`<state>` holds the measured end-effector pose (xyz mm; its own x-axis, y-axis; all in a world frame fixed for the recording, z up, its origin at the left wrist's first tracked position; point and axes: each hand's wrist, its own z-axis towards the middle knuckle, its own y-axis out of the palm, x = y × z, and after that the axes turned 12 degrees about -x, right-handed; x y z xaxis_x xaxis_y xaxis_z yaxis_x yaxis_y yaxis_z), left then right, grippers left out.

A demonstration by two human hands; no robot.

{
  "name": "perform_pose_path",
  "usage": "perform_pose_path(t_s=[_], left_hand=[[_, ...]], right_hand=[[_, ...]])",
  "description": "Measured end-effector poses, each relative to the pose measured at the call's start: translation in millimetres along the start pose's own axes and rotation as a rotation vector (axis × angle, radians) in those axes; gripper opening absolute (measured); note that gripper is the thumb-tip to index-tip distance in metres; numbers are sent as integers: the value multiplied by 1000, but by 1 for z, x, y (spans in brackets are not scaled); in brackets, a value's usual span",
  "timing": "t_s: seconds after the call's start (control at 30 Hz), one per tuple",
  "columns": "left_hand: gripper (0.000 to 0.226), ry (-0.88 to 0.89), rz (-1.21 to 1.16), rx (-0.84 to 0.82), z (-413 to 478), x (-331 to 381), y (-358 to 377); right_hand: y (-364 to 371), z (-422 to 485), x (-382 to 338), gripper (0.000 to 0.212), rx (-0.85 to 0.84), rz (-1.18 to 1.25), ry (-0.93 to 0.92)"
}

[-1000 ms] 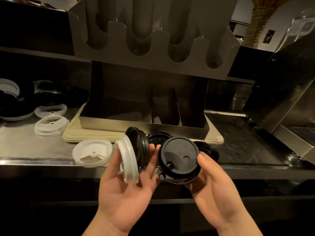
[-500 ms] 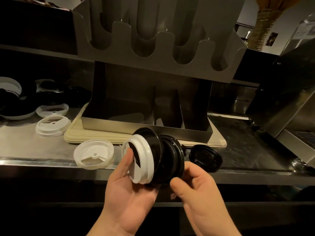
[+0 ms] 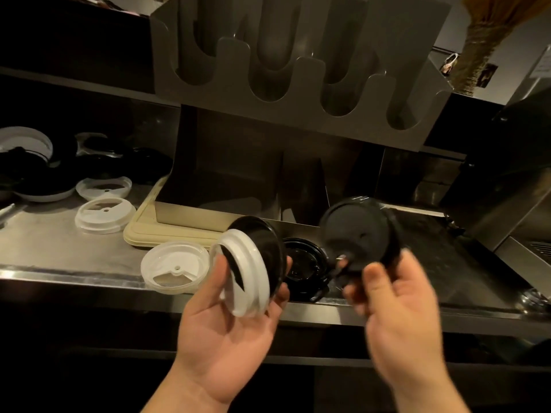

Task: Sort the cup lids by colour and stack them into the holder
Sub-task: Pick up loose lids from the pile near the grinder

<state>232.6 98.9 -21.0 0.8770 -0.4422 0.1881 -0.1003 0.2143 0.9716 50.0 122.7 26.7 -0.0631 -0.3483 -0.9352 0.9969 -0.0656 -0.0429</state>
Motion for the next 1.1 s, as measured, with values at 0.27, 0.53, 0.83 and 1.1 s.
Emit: perform_pose_path(t_s=[0.27,0.53,0.83,1.1], left_hand=[[100,72,-19,-3,0,14,-12],[97,75,-16,11,-1,17,-13],[102,47,-28,38,-1,14,-16],[81,-42,15,41,-2,8,-10]], right_hand=[[-49,50,12,38,-221,-633,-46],[-37,58,30,34,-539,-1261,-210],[-20,51,20,37,-670,-1345,-24],[-20,38,25,36,-532,-1325,-38]])
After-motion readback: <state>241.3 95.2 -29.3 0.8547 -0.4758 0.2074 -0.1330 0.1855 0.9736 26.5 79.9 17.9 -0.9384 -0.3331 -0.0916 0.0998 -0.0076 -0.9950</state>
